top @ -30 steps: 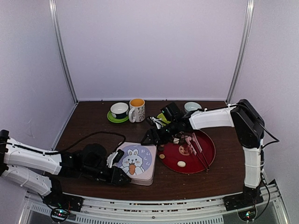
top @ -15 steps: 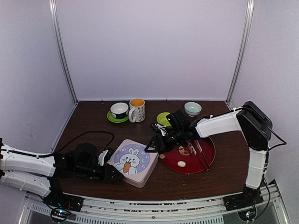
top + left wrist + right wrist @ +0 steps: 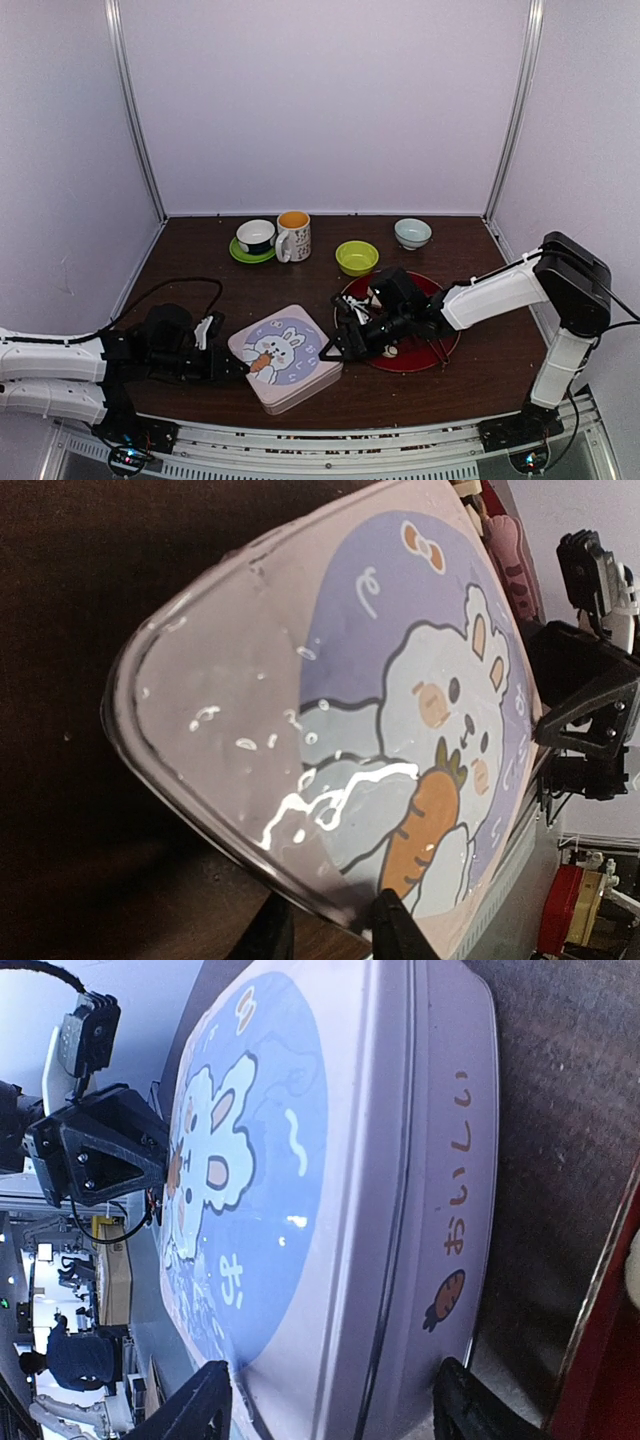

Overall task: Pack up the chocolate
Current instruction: Press the box lid onto the packing box.

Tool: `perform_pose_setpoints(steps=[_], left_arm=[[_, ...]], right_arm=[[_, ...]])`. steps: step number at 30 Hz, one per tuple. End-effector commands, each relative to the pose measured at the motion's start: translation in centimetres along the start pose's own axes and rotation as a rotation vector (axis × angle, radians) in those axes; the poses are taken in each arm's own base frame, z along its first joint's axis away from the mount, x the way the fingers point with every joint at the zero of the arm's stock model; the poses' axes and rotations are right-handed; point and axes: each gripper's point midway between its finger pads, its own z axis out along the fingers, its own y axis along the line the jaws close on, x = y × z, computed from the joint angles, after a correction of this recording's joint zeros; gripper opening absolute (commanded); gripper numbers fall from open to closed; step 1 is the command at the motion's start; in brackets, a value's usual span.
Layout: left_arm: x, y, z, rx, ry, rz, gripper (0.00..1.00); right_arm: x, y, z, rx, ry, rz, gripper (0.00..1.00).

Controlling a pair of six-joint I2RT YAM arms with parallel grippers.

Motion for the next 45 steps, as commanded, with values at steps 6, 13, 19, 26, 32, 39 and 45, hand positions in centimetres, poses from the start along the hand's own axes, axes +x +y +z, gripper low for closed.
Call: perform_pose_setpoints(steps=[6, 13, 19, 26, 32, 39, 45], left_arm=[[-0.2, 1.9, 0.2, -0.048, -0.018, 0.004, 0.28], [0.2, 2.1, -0.3, -0.057, -0.011, 0.004, 0.29], [0.6, 2.3, -1.0, -0.065, 0.000, 0.003, 0.38], [0.6, 1.9, -0.9, -0.028, -0.013, -0.014, 0.40], [-0.2, 0.2, -0.4, 0.071, -0.046, -0.017, 0.43], [-0.9, -0.9, -0.9, 0.134, -0.090, -0.037, 0.43], [-1.0, -0.6, -1.0, 0.126, -0.105, -0.055, 0.34]], right_arm=[[0.8, 2.2, -0.8, -0.052, -0.084, 0.003, 0.70], [1.3, 1.8, -1.8, -0.021, -0.114, -0.001, 0.82], [0.9, 1.9, -2.4, 0.001, -0.132, -0.013, 0.86], [1.3, 1.4, -2.8, 0.035, -0.129, -0.018, 0.78], [1.6, 0.7, -2.2, 0.042, -0.113, 0.001, 0.75], [1.8, 0.5, -2.0, 0.027, -0.117, 0.040, 0.71], [2.1, 0.1, -1.7, 0.025, -0.116, 0.059, 0.65]])
